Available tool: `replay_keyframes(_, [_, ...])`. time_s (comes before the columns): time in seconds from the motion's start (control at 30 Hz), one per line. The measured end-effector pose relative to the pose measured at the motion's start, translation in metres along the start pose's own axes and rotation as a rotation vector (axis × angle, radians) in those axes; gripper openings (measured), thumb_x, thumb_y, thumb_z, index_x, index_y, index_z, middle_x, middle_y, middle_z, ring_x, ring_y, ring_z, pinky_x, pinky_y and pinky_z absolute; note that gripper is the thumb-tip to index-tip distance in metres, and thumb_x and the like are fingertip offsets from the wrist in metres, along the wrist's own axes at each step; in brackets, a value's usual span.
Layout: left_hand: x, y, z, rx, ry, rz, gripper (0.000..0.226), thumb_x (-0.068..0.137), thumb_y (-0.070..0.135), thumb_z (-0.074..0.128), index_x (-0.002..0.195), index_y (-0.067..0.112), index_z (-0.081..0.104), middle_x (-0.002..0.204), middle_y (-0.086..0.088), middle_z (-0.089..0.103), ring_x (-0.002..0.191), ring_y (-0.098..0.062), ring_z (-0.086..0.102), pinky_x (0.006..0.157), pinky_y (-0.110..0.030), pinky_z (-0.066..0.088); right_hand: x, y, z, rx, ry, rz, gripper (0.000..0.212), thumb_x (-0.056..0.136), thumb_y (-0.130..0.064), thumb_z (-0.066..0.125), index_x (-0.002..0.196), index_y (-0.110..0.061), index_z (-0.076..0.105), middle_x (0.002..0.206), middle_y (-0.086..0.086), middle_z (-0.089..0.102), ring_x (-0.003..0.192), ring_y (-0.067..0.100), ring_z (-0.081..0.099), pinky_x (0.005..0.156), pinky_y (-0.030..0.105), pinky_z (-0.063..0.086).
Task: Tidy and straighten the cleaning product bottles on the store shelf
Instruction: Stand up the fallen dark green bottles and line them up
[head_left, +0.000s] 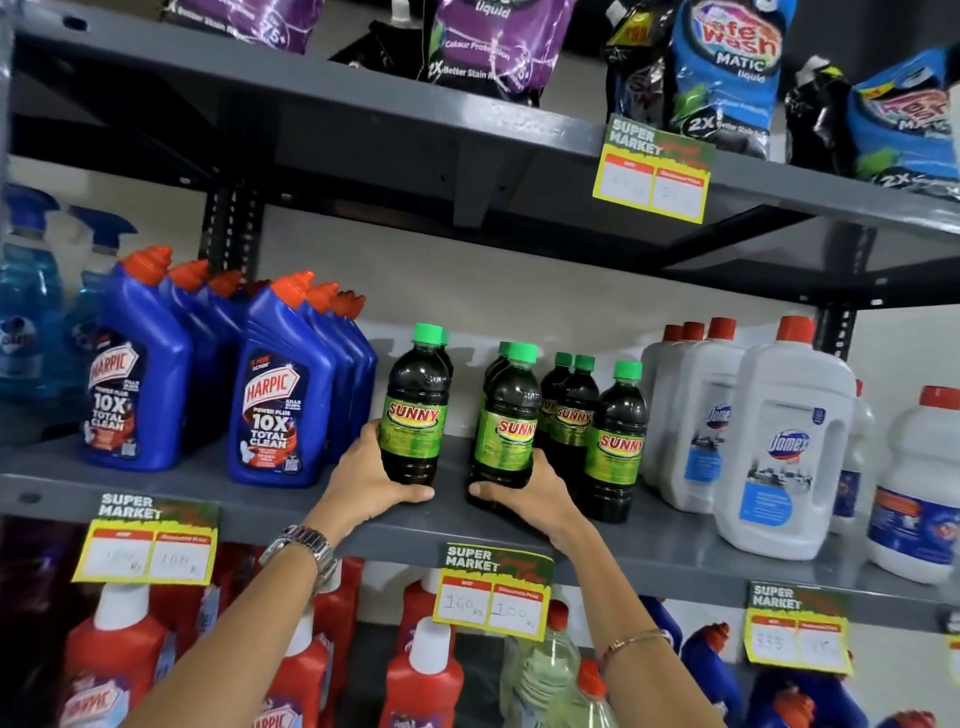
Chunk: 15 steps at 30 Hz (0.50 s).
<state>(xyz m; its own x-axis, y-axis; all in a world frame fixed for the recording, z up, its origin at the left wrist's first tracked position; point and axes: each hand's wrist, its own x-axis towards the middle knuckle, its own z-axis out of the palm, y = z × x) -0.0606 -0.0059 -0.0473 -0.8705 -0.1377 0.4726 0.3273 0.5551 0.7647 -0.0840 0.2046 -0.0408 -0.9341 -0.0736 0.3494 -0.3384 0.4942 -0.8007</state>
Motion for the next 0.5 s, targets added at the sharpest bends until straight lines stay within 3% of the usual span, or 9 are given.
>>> replay_keyframes(0.27, [-0.0028,-0.0024,-0.0006,0.000,0.023,0.010,0.098,0.056,0.030,0.088,0.135,0.015,0.033,0.131,-0.008,0.054,0.120,-0.024,0.049,0.100,-0.036,0.038,0.0009,0.0023,-0.0002,-0.020,0.081,0.008,0.080,0.059,-0.039,0.082,0.123,-0.015,0.041,0.116,0.001,0.059,0.096,0.013,0.051,0.082,0.025,0.040])
replay_keyframes(0.5, [-0.0031,-0.0016,-0.0010,0.013,0.024,0.015,0.098,0.055,0.031,0.088,0.134,0.014,0.033,0.131,-0.008,0.054,0.119,-0.023,0.049,0.099,-0.035,0.039,0.0018,0.0048,-0.0015,-0.004,0.069,-0.003,0.080,0.059,-0.040,0.082,0.123,-0.015,0.042,0.107,-0.004,0.056,0.095,0.012,0.051,0.081,0.024,0.040])
